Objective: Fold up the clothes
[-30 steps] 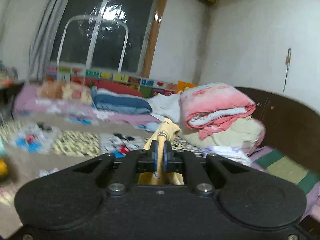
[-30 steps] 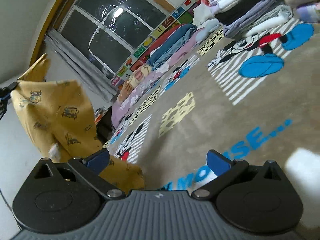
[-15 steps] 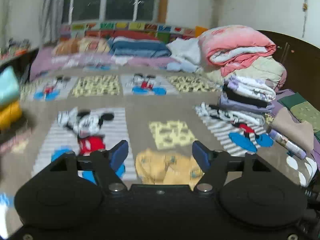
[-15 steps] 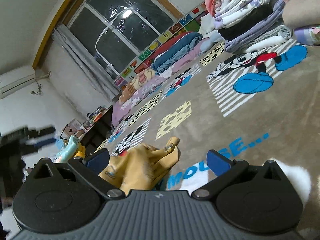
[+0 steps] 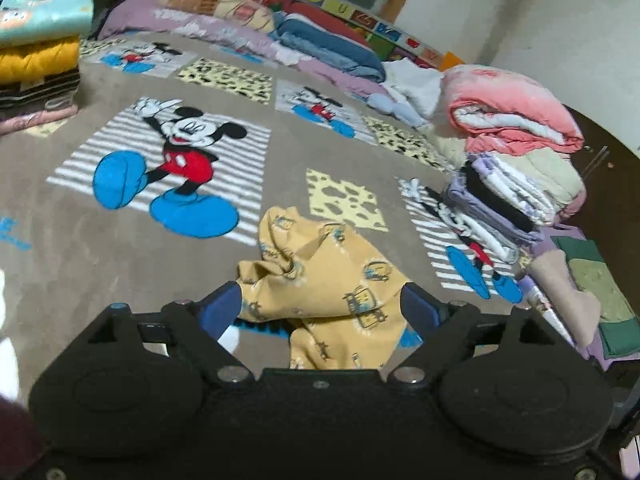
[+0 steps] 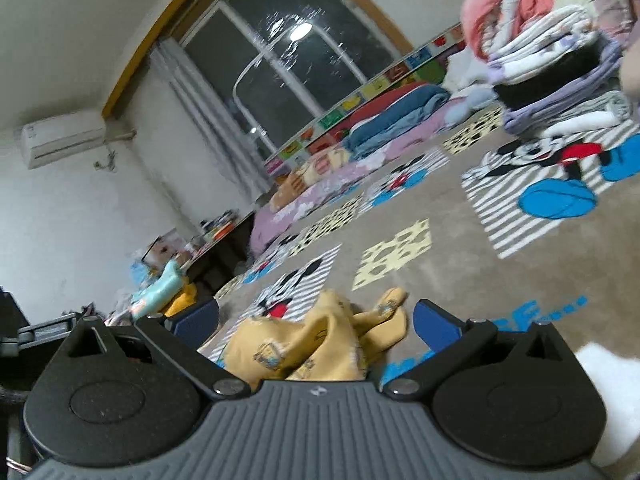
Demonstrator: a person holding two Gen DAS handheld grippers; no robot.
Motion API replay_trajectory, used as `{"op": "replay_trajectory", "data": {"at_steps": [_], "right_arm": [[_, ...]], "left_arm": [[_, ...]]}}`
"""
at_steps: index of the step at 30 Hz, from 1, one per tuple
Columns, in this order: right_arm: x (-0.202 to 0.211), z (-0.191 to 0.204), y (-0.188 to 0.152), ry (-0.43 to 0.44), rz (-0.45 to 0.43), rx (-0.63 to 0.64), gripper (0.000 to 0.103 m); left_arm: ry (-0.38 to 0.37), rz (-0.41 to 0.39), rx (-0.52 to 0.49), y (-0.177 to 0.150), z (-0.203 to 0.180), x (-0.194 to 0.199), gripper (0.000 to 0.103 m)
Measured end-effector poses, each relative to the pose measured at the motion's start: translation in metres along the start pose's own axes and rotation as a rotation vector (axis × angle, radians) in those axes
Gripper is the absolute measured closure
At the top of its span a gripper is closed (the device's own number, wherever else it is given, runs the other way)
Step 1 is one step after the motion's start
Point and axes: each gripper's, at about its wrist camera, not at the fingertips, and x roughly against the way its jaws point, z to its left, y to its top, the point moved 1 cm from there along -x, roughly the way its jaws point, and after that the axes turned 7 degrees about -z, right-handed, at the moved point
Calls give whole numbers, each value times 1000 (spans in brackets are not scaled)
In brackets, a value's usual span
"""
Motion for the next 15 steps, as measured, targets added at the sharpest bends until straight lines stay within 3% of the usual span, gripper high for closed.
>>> {"op": "replay_trajectory", "data": {"at_steps": [6, 11, 15], "right_arm": [[-12, -7, 5, 25, 67, -28, 0], [-32, -23, 13, 29, 72, -26, 1], [-61, -47, 17, 15, 81, -74, 12]], "left_arm": [[-17, 39, 10, -1, 3, -19, 14], [-24, 59, 13, 3, 11, -39, 14], [-20, 60, 11, 15, 18, -57, 14]]}}
